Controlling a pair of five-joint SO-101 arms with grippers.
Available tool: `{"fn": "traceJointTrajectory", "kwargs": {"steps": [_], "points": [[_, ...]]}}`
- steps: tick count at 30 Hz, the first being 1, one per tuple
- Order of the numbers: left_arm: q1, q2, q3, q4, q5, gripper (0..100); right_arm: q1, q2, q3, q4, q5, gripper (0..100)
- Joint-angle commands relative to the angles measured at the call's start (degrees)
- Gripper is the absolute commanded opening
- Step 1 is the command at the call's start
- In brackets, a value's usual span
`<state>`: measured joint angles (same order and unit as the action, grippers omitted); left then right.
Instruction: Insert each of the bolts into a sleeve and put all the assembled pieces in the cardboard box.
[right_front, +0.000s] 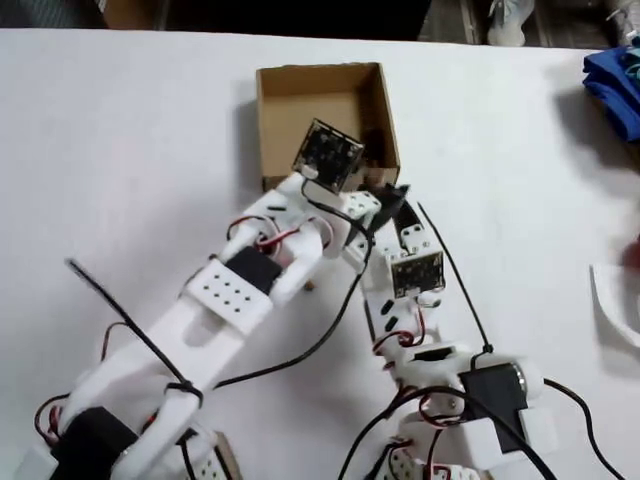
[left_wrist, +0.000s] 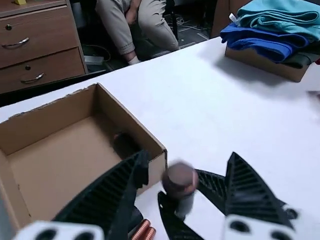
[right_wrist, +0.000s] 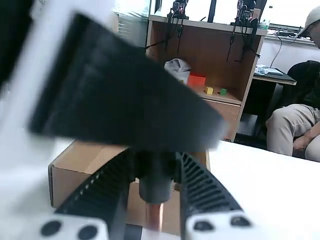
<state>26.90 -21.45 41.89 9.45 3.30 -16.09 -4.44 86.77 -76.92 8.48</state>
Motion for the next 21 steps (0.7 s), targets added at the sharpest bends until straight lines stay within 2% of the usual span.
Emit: {"fn": "traceJointTrajectory", "kwargs": {"steps": [1, 8, 13, 15, 18, 21], "points": [[-1.14, -0.53, -3.65, 0.44, -1.49, 26, 0.48, -0.48, -2.2, -1.89, 0.44, 1.9], [-1.76, -0.79, -7.25, 0.44, -2.2, 26, 0.48, -0.48, -2.37, -1.54, 0.44, 1.9], [-8.35, -0.88, -14.9, 1.85, -2.11, 26, 1.63, -0.48, -7.47, 3.74, 2.11, 1.9], [-12.48, -0.88, -18.33, 5.63, -2.11, 26, 2.51, -0.57, -10.9, 8.48, 3.43, 1.9], [-17.85, -0.88, -21.05, 15.91, -2.11, 26, 3.03, -1.63, -16.62, 17.89, 3.69, 1.9], [-21.98, -0.88, -21.23, 28.13, -2.11, 26, 2.51, -6.11, -24.0, 35.03, 3.34, 1.9]]}}
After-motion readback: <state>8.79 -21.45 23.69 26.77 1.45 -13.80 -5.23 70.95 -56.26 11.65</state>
